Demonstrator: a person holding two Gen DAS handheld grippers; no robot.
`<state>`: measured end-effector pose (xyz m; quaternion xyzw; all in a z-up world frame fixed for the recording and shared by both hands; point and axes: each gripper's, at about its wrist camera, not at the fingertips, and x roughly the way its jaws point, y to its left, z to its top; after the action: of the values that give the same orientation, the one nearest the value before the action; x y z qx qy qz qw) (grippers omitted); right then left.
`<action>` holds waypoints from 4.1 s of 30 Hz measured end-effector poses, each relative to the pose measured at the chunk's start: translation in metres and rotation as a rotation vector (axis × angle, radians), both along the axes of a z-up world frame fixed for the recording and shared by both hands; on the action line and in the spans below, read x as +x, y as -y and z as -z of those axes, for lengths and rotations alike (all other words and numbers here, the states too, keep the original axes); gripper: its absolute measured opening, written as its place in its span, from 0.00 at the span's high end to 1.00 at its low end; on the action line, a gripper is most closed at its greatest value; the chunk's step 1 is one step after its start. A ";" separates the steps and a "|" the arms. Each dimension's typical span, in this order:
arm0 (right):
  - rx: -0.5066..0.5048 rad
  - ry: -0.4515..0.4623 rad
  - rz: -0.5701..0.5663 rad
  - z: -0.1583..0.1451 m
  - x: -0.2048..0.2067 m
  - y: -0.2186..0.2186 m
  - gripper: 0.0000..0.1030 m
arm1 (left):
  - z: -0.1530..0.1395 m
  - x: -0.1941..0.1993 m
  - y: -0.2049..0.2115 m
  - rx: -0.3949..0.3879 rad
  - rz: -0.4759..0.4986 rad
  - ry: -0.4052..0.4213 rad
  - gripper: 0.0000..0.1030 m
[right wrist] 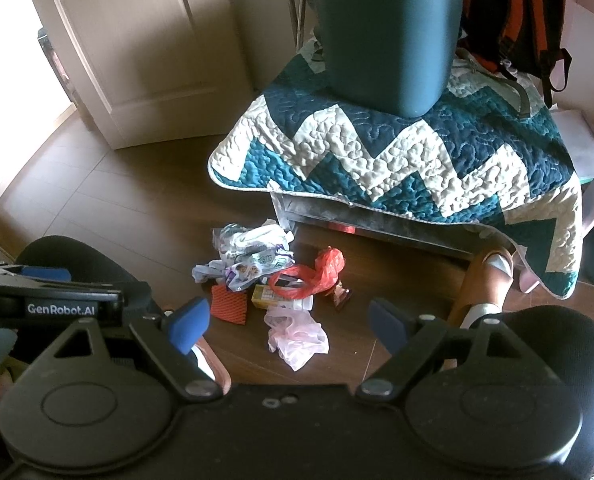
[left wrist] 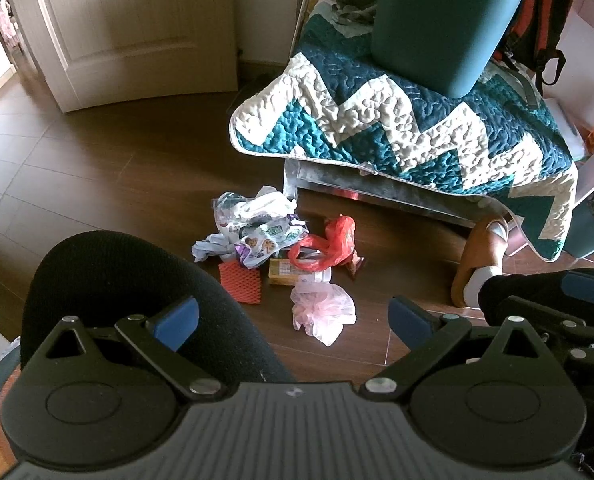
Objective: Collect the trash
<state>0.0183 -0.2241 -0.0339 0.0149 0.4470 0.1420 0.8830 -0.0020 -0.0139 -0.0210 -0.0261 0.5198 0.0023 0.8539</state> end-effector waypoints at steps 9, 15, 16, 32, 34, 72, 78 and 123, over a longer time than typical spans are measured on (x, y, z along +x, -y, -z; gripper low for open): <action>0.001 0.001 0.000 -0.001 0.002 0.001 0.16 | 0.001 -0.001 0.002 0.001 -0.002 -0.001 0.01; 0.003 -0.004 0.002 0.000 0.002 0.001 0.16 | 0.001 0.000 0.001 -0.001 -0.001 -0.001 0.01; 0.002 -0.002 0.002 0.000 0.002 0.002 0.16 | 0.001 0.000 0.001 -0.001 -0.001 -0.001 0.01; 0.002 0.000 0.003 -0.001 0.002 0.003 0.16 | 0.003 -0.001 0.007 -0.001 -0.002 0.004 0.01; 0.000 0.004 0.006 0.000 0.001 0.003 0.16 | 0.003 -0.002 0.011 0.000 -0.001 0.012 0.01; -0.059 0.081 -0.071 0.014 0.037 -0.012 0.16 | 0.016 0.071 -0.007 0.058 0.057 0.086 0.01; -0.051 0.049 -0.164 0.061 0.102 -0.013 0.16 | 0.062 0.141 -0.031 0.062 -0.013 -0.022 0.01; -0.120 -0.346 -0.103 0.385 0.354 -0.062 0.19 | 0.389 0.276 -0.034 0.189 0.625 -0.291 0.06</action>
<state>0.3723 -0.1618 -0.4186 -0.0364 0.6000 0.1556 0.7839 0.2740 0.0200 -0.4099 0.2139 0.6164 -0.2070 0.7290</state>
